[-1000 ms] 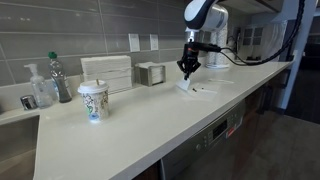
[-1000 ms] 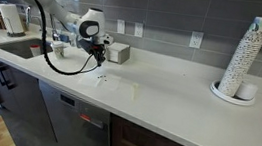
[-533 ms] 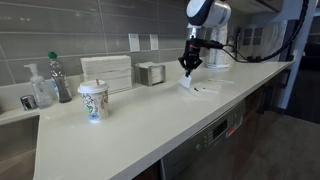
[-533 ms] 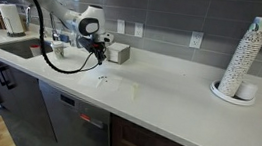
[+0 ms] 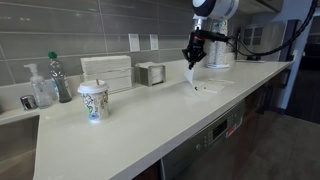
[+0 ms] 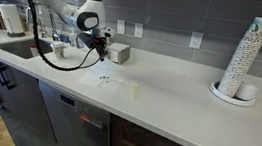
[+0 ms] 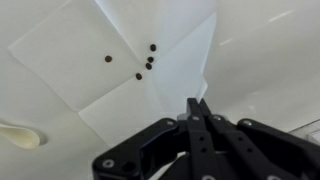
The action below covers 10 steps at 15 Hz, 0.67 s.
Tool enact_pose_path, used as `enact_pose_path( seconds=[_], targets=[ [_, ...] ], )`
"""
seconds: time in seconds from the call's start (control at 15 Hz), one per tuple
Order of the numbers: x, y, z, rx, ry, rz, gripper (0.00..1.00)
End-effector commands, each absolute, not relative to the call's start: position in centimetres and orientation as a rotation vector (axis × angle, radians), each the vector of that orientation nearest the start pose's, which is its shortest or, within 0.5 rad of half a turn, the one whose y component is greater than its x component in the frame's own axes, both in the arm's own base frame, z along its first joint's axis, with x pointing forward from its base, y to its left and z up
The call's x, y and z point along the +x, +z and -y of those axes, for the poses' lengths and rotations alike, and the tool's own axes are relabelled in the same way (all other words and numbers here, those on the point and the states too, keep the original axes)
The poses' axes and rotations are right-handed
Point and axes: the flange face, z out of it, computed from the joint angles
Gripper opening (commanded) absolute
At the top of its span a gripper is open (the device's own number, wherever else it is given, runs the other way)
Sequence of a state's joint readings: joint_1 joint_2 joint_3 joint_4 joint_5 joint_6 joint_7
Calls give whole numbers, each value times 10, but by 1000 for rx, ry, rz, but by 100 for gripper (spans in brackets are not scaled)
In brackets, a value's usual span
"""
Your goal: Fold the paper towel on the counter top from left top paper towel corner onto the right bottom corner of the paper towel, pick up the folded paper towel and move it to the left
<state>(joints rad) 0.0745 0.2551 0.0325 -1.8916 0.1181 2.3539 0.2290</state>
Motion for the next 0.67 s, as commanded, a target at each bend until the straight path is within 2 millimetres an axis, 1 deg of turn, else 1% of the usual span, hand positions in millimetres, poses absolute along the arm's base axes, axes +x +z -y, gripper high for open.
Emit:
enact_pose_path(
  seconds=[0.0, 0.6],
  targets=[
    [618, 392, -55, -2958, -312, -311, 0],
    [601, 389, -15, -2964, -337, -401, 0]
  ],
)
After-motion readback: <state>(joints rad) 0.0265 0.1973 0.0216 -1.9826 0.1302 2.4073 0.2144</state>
